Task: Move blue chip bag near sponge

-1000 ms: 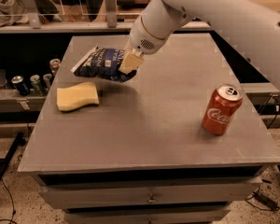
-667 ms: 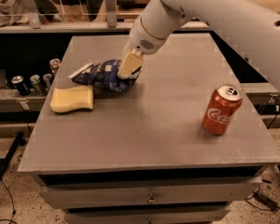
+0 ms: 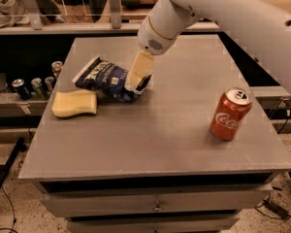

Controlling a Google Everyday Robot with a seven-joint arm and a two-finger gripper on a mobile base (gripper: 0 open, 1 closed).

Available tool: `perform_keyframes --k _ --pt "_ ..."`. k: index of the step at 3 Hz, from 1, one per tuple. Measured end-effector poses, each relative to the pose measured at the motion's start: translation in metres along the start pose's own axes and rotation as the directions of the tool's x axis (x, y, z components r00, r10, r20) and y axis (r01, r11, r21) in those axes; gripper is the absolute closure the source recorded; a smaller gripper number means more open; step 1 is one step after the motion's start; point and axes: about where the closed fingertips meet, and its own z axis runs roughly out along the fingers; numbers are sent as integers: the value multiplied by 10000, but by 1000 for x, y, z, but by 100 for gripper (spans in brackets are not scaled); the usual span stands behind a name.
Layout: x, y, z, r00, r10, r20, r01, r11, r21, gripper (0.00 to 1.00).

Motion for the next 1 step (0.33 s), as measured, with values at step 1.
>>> perform_keyframes --k 1 --pt "9 -12 -9 10000 84 -53 -84 9999 59 0"
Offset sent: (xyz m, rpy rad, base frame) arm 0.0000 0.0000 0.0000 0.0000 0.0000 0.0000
